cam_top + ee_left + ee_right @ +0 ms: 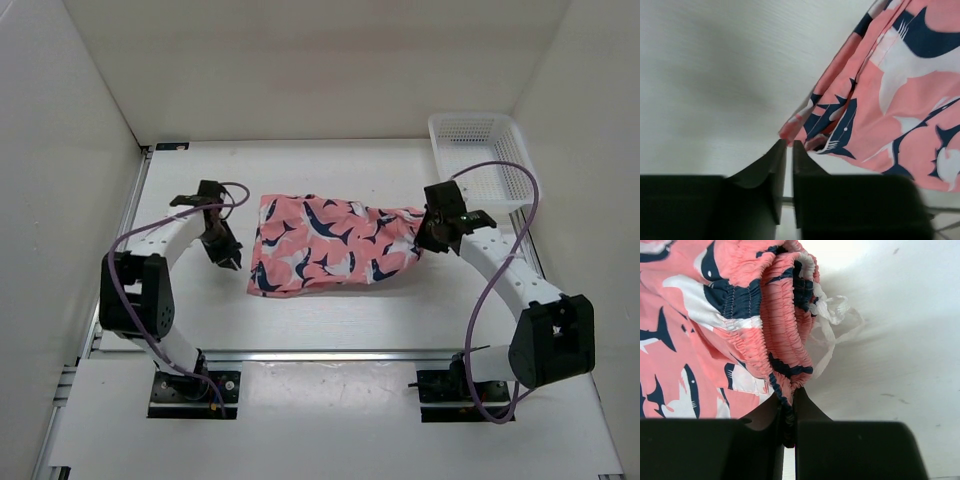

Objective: Fold and stack the shorts
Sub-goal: Fold the shorts

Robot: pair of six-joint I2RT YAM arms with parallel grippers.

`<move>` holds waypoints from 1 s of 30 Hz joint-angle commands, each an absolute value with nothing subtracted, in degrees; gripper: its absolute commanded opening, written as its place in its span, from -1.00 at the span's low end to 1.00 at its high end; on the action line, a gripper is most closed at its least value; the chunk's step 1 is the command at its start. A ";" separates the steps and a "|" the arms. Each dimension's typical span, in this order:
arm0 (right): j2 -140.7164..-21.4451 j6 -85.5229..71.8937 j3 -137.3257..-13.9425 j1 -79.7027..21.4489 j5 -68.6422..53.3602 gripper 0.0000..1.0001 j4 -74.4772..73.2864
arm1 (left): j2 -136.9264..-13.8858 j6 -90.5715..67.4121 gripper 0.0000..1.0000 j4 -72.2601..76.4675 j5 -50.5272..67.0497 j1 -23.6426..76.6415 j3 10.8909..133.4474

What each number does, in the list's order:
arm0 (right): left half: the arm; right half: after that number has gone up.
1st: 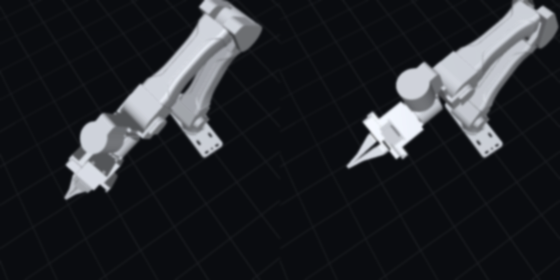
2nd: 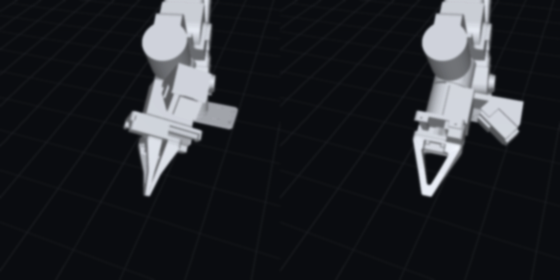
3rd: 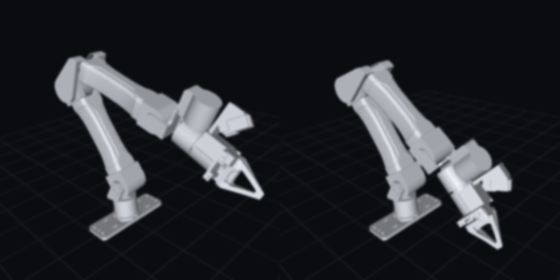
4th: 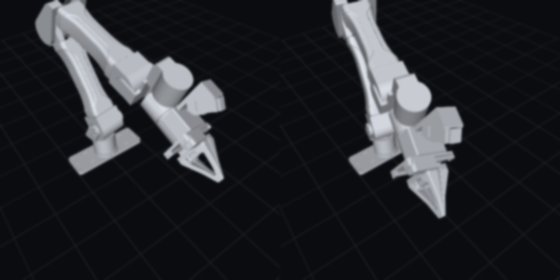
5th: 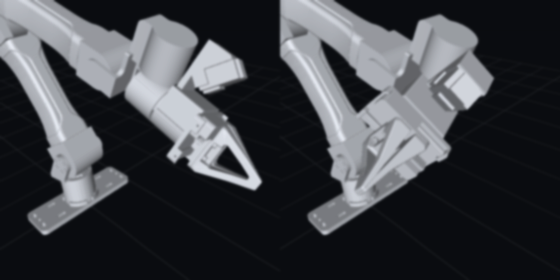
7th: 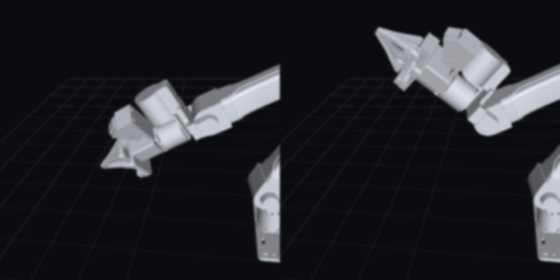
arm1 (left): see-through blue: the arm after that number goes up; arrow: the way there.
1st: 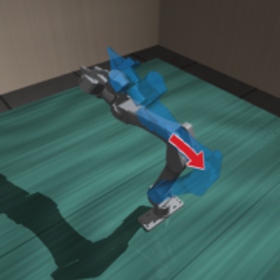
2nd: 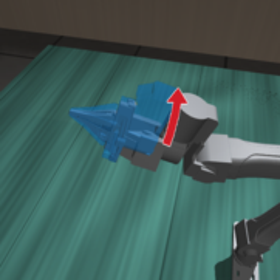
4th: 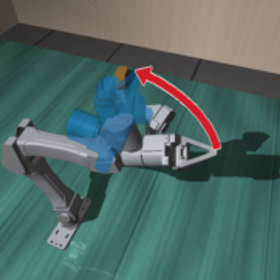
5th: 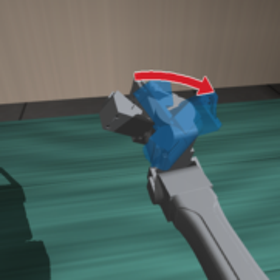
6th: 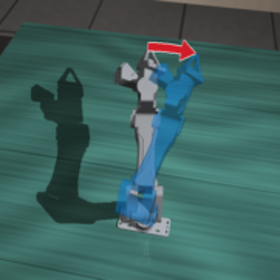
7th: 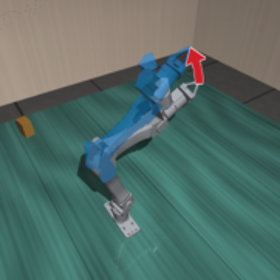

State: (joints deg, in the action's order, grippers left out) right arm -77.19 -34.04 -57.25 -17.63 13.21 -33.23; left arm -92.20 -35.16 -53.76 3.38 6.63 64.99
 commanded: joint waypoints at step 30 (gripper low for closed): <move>-114.24 -27.25 -114.51 -54.66 33.57 -1.00 -52.03 | -117.08 -38.32 -0.80 -47.81 10.99 13.89 82.35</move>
